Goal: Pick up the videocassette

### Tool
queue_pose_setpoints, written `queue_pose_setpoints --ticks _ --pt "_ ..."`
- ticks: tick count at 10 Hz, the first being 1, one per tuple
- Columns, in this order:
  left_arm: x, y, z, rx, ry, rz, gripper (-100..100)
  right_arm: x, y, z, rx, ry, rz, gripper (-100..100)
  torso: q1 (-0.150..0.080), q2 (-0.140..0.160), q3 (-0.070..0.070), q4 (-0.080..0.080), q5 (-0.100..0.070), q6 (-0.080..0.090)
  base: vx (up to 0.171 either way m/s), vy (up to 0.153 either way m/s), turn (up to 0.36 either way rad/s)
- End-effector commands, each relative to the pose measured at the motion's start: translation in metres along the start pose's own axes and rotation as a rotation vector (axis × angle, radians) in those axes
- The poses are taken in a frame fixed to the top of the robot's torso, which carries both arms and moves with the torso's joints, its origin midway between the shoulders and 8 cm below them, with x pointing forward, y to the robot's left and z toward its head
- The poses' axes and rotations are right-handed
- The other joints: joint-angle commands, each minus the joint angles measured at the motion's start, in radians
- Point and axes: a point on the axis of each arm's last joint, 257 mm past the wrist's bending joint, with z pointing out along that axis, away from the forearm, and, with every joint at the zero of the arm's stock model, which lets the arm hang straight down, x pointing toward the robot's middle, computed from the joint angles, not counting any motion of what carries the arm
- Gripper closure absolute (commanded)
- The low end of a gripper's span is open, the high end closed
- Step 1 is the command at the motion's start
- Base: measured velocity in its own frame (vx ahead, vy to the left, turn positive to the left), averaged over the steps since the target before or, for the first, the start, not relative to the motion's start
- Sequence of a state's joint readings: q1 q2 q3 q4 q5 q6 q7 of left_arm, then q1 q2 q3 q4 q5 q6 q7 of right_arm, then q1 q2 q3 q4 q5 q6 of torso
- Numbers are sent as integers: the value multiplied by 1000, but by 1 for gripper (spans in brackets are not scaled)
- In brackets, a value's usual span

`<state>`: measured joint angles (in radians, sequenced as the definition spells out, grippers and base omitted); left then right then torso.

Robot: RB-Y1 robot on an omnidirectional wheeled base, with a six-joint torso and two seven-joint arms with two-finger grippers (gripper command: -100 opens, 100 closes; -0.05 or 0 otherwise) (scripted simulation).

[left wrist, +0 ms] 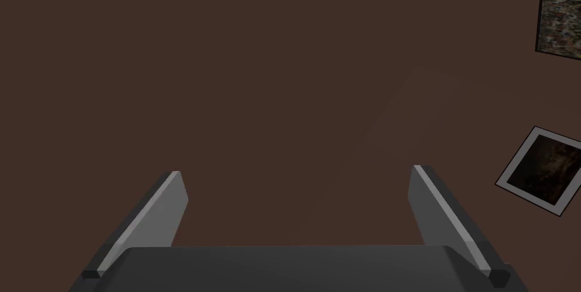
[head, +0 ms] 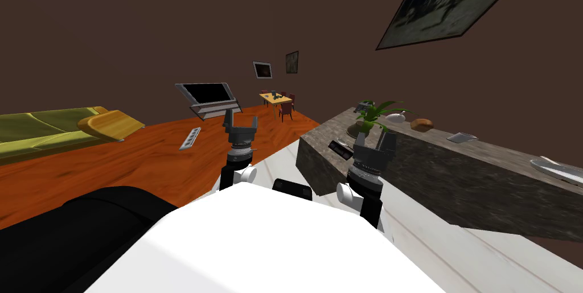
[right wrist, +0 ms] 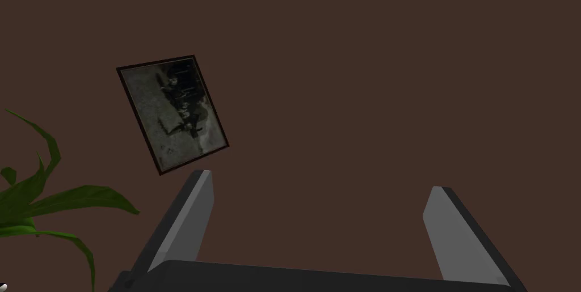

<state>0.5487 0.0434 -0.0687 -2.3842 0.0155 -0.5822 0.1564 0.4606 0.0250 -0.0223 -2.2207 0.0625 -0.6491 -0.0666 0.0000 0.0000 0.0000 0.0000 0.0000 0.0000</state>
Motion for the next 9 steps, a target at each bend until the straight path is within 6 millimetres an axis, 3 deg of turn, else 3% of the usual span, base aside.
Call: queue_pose_setpoints --ticks 1,9 --pt "0 0 0 0 0 0 0 3 0 0 -1 41 -16 -100 0 0 0 0 0 0 22 18 6" --pt "0 0 0 0 0 0 0 20 -11 -8 13 257 -116 -100 4 -6 -4 -1 1 0 85 60 28"
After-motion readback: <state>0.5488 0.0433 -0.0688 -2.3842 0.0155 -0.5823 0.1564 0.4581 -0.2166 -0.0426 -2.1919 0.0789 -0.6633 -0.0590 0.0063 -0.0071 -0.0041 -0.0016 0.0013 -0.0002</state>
